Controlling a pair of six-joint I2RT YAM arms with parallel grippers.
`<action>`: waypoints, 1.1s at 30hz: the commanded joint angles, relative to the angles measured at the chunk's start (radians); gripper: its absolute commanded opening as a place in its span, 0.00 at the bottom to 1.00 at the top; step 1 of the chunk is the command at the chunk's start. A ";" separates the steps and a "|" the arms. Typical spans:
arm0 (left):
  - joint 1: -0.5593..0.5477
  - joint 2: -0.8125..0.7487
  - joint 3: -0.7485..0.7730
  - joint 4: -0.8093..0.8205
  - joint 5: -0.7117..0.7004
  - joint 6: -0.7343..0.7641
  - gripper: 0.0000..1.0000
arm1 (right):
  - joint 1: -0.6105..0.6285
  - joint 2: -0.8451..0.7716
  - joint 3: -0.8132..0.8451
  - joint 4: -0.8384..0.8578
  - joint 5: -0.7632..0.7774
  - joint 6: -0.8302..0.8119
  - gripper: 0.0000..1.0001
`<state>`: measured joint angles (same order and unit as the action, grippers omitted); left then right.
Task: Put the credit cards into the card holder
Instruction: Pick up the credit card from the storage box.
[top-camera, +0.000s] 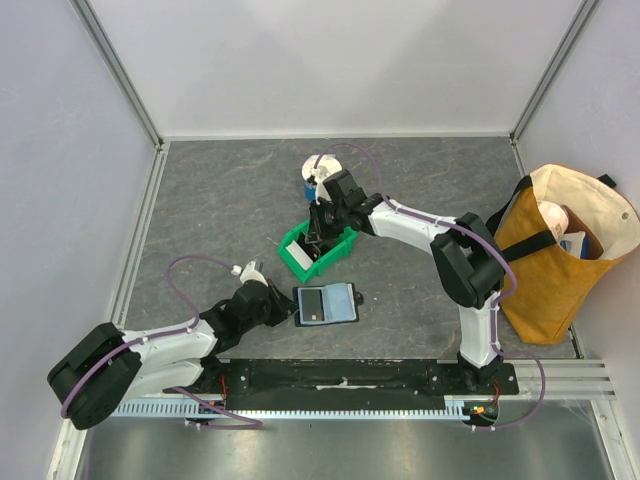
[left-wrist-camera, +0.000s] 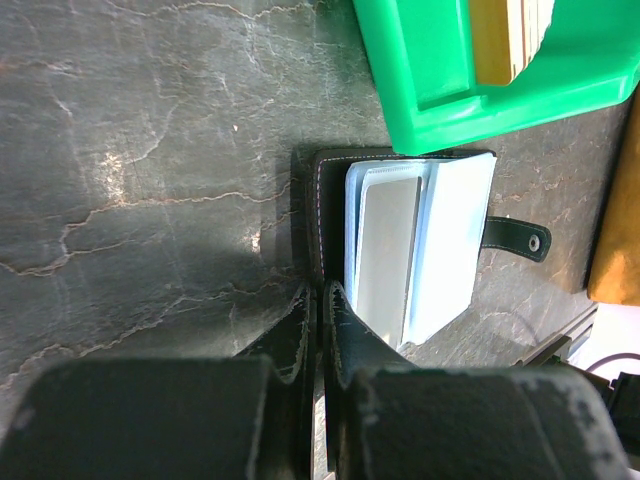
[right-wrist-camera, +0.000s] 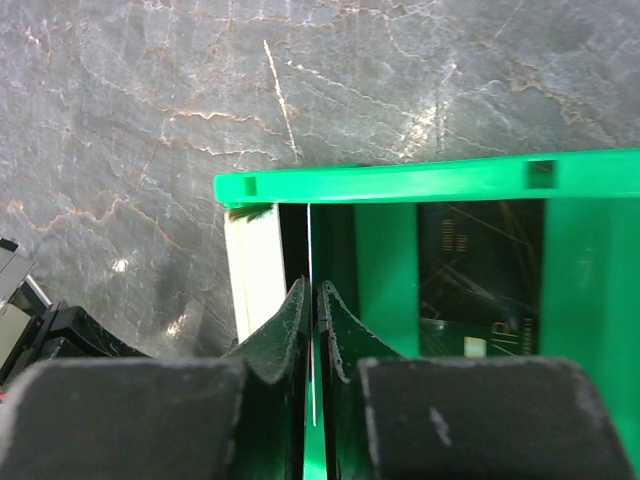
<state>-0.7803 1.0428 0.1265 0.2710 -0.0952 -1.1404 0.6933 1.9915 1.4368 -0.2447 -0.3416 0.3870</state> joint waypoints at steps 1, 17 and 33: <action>0.006 0.017 0.009 -0.033 -0.020 0.048 0.02 | -0.005 -0.046 0.013 0.004 0.030 -0.025 0.08; 0.006 0.036 0.016 -0.018 -0.011 0.051 0.02 | 0.074 0.000 0.039 -0.087 0.205 -0.118 0.09; 0.007 0.026 0.010 -0.018 -0.009 0.048 0.02 | 0.120 -0.003 0.066 -0.123 0.308 -0.169 0.03</action>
<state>-0.7799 1.0634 0.1329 0.2867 -0.0944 -1.1400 0.8078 1.9934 1.4456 -0.3599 -0.0872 0.2504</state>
